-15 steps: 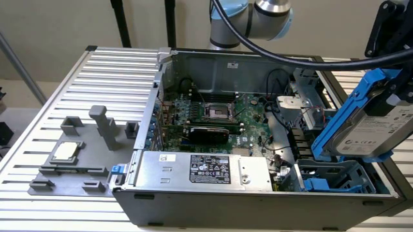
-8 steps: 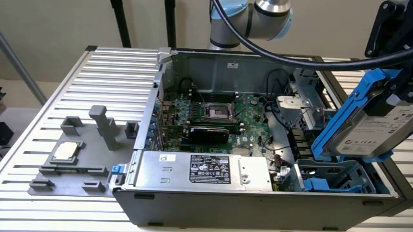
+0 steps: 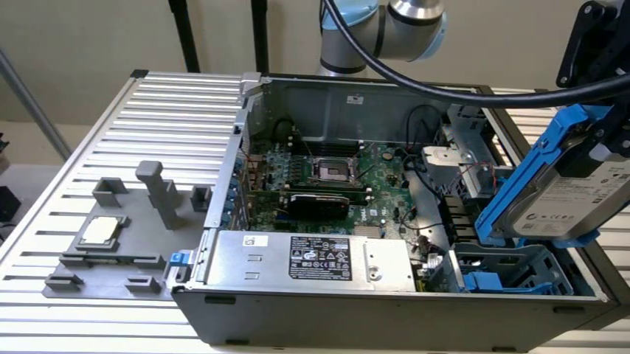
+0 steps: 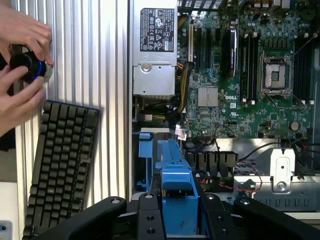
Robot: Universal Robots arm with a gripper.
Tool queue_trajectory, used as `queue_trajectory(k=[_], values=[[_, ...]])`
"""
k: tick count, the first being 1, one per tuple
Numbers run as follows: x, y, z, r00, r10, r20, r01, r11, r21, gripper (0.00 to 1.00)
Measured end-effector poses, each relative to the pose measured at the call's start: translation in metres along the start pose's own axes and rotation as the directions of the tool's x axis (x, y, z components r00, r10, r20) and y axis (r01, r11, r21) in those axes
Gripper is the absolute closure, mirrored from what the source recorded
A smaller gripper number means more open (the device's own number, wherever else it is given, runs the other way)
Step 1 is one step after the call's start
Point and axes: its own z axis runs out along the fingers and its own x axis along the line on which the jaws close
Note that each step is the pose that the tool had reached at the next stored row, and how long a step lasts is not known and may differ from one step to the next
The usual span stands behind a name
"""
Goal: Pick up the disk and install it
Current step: 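Insert the disk into the insertion slot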
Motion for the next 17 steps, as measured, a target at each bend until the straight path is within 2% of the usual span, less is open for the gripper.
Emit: queue_trajectory(k=[7, 17], values=[[0.0, 0.0003, 0.0006, 1.0, 0.0, 0.0003, 0.0, 1.0, 0.0003, 0.67], [0.001, 0.0001, 0.018, 1.0, 0.0, 0.0002, 0.0, 1.0, 0.0002, 0.67]])
